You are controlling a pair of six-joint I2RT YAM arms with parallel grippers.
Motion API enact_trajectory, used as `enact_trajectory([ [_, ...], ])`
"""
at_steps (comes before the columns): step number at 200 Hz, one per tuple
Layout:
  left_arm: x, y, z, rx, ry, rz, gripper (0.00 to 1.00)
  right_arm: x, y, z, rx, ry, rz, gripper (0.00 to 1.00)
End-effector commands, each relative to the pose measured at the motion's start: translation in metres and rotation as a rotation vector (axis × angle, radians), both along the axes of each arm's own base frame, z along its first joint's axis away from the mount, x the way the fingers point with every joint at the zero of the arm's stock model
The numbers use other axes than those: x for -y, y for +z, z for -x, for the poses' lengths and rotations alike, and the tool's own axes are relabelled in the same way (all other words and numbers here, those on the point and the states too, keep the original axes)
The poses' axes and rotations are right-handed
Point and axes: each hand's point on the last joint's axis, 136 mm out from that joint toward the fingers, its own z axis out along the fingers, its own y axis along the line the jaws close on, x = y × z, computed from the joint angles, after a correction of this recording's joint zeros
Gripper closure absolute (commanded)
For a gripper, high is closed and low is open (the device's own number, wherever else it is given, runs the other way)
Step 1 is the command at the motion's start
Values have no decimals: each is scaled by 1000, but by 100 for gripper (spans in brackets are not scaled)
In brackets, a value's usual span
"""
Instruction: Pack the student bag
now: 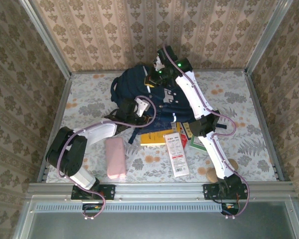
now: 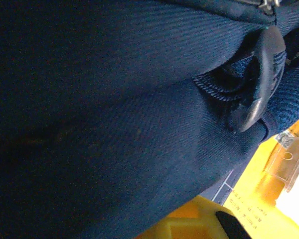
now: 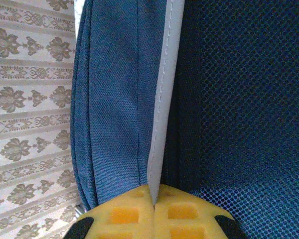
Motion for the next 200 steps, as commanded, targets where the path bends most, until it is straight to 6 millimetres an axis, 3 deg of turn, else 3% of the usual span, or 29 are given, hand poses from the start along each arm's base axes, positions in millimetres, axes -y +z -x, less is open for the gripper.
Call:
enact_trajectory([
  [1,-25,5,-6,24,71,-66,100,13,43,7,118,1,12,100],
  [99,-82,6,-10,-5,280,-201,100,24,39,7,153,-5,100,100],
  [162,-106,24,-15,7,390,-184,100,23,30,13,175,33,171,100],
  [200,-112,33,-10,-26,398,-156,100,35,15,16,187,59,293,100],
])
